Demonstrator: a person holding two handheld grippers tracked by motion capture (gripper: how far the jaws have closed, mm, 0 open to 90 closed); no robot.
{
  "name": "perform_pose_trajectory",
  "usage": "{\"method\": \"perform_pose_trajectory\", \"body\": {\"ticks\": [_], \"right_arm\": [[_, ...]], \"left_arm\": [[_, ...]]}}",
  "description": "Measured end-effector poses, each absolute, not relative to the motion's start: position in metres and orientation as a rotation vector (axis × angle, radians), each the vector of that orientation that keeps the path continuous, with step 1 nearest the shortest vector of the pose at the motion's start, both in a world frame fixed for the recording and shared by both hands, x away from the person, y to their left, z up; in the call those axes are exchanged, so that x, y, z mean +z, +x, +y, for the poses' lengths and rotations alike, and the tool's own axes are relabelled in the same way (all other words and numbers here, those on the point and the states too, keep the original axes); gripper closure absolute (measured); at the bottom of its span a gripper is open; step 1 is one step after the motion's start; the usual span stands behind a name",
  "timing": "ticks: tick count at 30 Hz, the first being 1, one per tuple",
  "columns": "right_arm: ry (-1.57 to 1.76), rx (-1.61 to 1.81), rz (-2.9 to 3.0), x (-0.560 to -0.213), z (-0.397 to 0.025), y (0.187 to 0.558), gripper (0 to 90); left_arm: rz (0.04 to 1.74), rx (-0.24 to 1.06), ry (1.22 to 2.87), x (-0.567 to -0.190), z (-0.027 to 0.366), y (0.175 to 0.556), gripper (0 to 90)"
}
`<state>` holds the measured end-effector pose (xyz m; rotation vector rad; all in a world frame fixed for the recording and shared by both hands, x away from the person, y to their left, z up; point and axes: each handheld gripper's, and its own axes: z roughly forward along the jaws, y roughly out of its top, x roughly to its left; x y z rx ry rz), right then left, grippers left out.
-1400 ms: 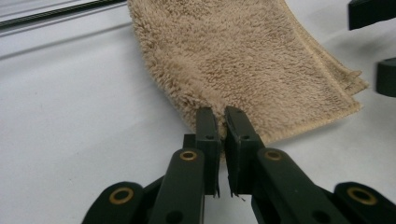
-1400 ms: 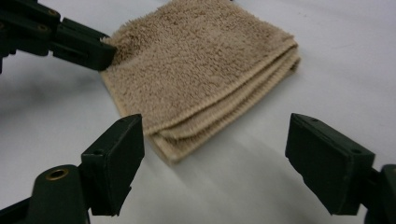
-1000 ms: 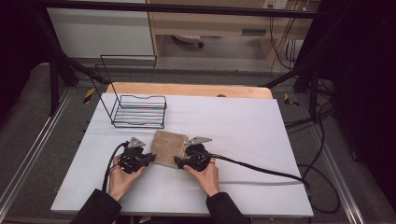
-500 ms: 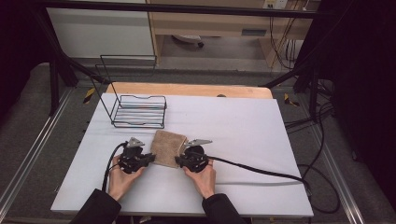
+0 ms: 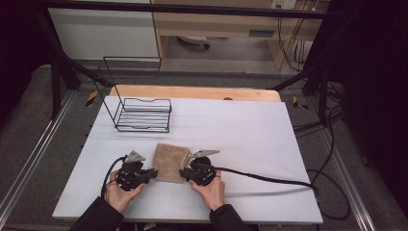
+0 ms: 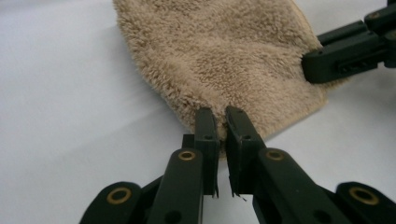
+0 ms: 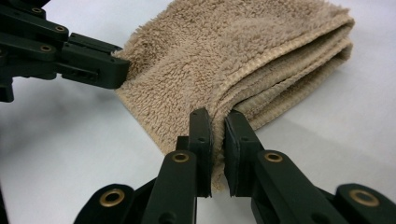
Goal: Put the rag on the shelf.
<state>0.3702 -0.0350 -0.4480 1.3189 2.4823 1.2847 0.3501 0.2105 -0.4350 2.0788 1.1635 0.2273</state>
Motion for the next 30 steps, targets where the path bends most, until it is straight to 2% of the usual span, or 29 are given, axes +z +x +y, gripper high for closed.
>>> {"method": "perform_pose_trajectory", "body": {"ticks": [7,11,12,13,15,16,20,21,24,26,28,30], "right_arm": [[1.251,1.255,2.502,-0.450,-0.036,0.365,80.4],[1.183,1.254,2.490,-0.449,-0.038,0.366,68.9],[1.183,1.254,2.490,-0.449,-0.038,0.366,68.9],[1.151,1.253,2.482,-0.446,-0.039,0.366,63.9],[1.124,1.253,2.488,-0.443,-0.041,0.367,57.4],[1.124,1.253,2.488,-0.443,-0.041,0.367,57.4],[1.054,1.247,2.486,-0.433,-0.046,0.371,43.0],[1.054,1.247,2.486,-0.433,-0.046,0.371,43.0],[1.008,1.267,2.471,-0.428,-0.052,0.375,31.8],[1.007,1.272,2.472,-0.428,-0.055,0.376,28.7],[1.017,1.269,2.482,-0.426,-0.063,0.379,22.3],[1.009,1.268,2.482,-0.426,-0.065,0.380,19.8]], "left_arm": [[1.162,0.248,2.102,-0.439,0.208,0.328,80.9],[1.168,0.242,2.085,-0.439,0.213,0.330,70.1],[1.162,0.253,2.076,-0.437,0.215,0.330,70.1],[1.161,0.259,2.068,-0.436,0.216,0.330,63.6],[1.140,0.284,2.051,-0.432,0.218,0.331,56.8],[1.133,0.291,2.045,-0.430,0.219,0.331,56.8],[1.099,0.304,2.034,-0.428,0.223,0.335,40.0],[1.095,0.298,2.034,-0.427,0.224,0.337,40.0],[1.078,0.298,2.029,-0.426,0.227,0.341,29.1],[1.065,0.303,2.038,-0.424,0.228,0.343,27.1],[1.059,0.299,2.038,-0.423,0.229,0.345,18.9],[1.057,0.283,2.038,-0.423,0.230,0.349,17.3]]}}
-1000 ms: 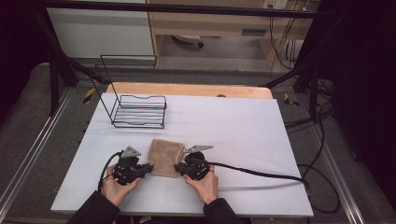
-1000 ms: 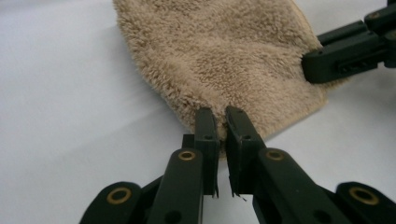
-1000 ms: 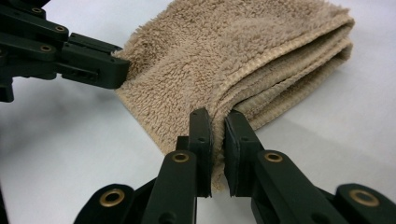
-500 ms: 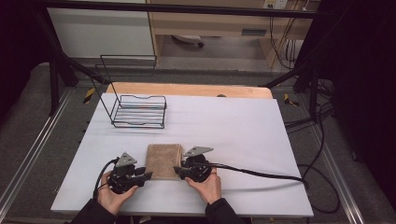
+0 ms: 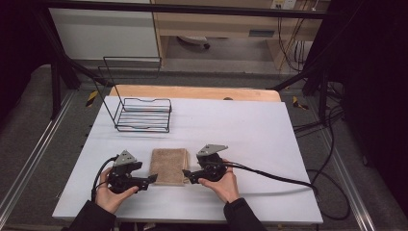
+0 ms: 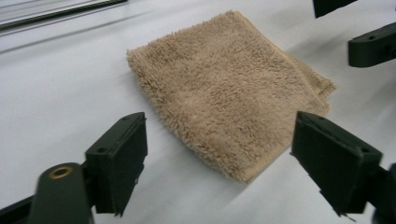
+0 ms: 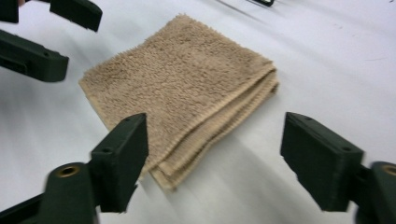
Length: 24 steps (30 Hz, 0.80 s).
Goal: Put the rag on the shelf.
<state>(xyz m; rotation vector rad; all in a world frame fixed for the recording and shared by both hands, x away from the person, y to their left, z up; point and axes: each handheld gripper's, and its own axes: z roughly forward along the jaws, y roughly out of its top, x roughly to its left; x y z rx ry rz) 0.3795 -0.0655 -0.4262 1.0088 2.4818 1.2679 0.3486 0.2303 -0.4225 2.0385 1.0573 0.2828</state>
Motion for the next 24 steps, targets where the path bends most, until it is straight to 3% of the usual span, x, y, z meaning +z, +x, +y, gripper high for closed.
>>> {"method": "perform_pose_trajectory", "body": {"ticks": [1,10,24], "right_arm": [[1.016,1.271,2.486,-0.426,-0.072,0.381,16.2],[1.052,1.275,2.466,-0.424,-0.101,0.380,6.3],[1.095,1.273,2.389,-0.430,-0.155,0.373,1.9]], "left_arm": [[1.059,0.274,2.039,-0.422,0.231,0.350,13.2],[1.036,0.259,2.048,-0.415,0.232,0.364,9.4],[1.041,0.283,2.055,-0.401,0.229,0.403,9.3]]}}
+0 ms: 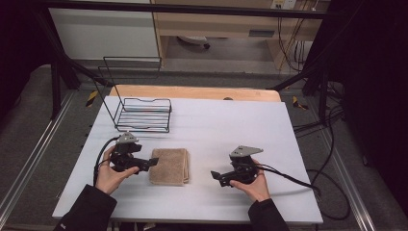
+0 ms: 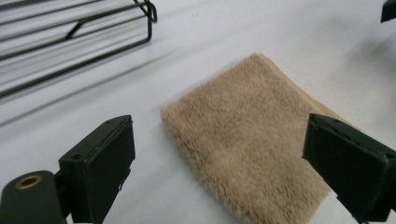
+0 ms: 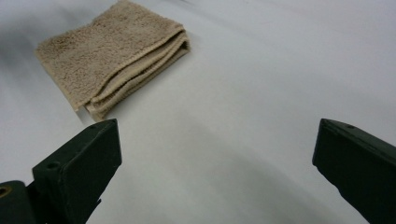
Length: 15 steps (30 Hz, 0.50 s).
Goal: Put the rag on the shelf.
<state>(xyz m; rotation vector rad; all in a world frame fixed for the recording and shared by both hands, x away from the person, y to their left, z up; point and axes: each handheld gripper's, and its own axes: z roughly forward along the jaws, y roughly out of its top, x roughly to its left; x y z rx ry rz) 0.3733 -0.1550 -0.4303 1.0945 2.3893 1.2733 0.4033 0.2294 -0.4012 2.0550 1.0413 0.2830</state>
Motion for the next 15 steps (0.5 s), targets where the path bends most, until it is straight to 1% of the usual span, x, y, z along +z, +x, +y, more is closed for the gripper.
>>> {"method": "perform_pose_trajectory", "body": {"ticks": [4,8,11,15], "right_arm": [[1.129,1.281,2.363,-0.432,-0.168,0.370,2.1],[1.148,1.286,2.346,-0.434,-0.176,0.369,2.1],[1.155,1.273,2.350,-0.436,-0.179,0.368,2.0],[1.168,1.268,2.357,-0.439,-0.179,0.368,2.1]], "left_arm": [[1.067,0.303,2.053,-0.404,0.227,0.417,10.4],[1.112,0.313,2.056,-0.414,0.226,0.427,13.7],[1.148,0.321,2.055,-0.420,0.227,0.432,17.9],[1.184,0.309,2.052,-0.428,0.227,0.439,30.2]]}}
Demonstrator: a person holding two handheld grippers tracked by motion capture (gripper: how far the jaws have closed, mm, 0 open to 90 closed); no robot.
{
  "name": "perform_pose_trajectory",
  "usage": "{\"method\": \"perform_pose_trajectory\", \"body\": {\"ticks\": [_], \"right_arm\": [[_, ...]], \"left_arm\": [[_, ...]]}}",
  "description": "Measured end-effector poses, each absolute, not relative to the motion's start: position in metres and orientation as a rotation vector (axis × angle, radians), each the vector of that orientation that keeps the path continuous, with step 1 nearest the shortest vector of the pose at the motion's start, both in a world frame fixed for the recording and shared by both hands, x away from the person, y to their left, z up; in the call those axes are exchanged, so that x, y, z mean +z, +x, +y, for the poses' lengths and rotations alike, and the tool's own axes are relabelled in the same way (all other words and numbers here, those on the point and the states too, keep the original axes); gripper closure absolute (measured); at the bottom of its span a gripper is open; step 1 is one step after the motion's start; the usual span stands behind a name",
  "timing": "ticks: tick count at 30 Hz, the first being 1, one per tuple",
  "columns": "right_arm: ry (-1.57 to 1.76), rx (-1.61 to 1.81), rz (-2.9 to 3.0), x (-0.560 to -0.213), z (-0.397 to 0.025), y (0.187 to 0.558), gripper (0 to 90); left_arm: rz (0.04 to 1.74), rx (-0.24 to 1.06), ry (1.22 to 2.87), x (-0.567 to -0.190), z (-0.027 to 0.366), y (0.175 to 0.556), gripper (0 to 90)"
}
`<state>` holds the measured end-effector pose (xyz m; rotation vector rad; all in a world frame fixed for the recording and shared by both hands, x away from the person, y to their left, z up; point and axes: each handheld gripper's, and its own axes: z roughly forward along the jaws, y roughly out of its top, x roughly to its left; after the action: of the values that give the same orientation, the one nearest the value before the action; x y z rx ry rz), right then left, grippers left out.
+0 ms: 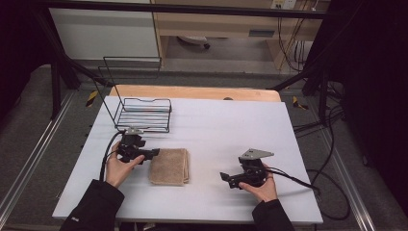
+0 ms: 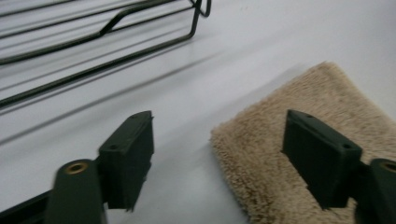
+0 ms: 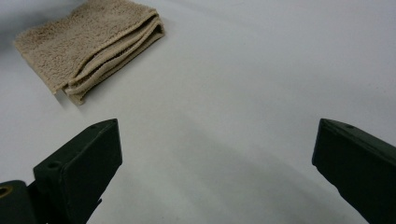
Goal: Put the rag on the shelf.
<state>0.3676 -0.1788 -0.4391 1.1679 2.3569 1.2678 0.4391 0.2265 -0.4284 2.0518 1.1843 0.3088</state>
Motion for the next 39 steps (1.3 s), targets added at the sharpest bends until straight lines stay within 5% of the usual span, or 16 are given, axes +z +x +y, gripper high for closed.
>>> {"method": "perform_pose_trajectory", "body": {"ticks": [9,19,39], "right_arm": [[1.159,1.253,2.381,-0.443,-0.176,0.367,2.5],[1.164,1.258,2.377,-0.442,-0.177,0.367,2.4],[1.187,1.292,2.355,-0.438,-0.175,0.372,1.5]], "left_arm": [[1.193,0.277,2.086,-0.435,0.221,0.441,55.6],[1.191,0.217,2.079,-0.443,0.221,0.441,73.2],[1.160,0.281,2.086,-0.447,0.214,0.435,81.1]]}}
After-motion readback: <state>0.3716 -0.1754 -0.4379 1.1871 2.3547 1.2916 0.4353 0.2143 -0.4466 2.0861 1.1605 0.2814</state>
